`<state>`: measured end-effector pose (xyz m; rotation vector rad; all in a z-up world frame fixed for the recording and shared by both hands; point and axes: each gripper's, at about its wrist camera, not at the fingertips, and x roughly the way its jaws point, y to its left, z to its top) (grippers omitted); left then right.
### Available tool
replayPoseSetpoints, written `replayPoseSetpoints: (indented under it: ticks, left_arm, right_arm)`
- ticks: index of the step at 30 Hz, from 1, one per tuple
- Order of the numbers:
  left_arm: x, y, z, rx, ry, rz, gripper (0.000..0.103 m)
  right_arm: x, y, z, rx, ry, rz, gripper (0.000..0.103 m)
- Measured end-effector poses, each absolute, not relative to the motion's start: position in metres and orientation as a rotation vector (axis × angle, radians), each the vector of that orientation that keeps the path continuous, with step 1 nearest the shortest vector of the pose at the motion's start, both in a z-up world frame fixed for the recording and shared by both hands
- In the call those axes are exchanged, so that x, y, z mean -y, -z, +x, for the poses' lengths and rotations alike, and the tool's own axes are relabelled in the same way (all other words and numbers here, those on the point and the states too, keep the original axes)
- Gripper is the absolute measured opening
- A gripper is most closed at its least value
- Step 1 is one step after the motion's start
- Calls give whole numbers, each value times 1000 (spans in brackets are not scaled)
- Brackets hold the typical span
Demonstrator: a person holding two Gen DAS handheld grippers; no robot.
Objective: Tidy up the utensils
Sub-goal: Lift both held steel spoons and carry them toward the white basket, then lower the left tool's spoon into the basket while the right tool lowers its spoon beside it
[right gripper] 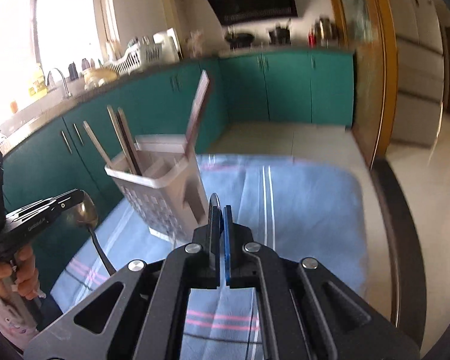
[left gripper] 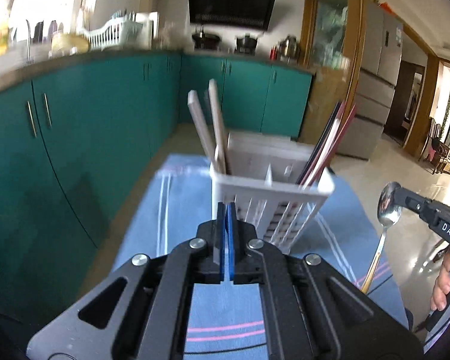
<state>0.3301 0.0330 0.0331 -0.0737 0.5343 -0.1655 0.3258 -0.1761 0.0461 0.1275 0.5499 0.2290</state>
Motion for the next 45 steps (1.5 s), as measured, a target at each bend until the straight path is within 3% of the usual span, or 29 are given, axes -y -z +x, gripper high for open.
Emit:
replayPoseSetpoints:
  ticks: [8, 13, 31, 32, 36, 45]
  left_arm:
    - [-47, -117, 340, -329, 82, -112, 1]
    - [-48, -143, 374, -274, -39, -129, 1]
    - [-15, -79, 443, -396, -157, 78, 2]
    - [-13, -76, 443, -399, -152, 85, 2]
    - [-8, -72, 439, -399, -140, 103, 3]
    - [-27, -84, 410, -368, -70, 7, 11]
  right_arm:
    - [158, -131, 343, -300, -199, 58, 3]
    - [137, -161, 375, -186, -125, -2, 3]
    - [88, -79, 451, -289, -123, -205, 3]
    - [87, -77, 451, -299, -138, -201, 4]
    - [98, -77, 443, -318, -197, -142, 33]
    - [184, -102, 408, -312, -238, 158, 34]
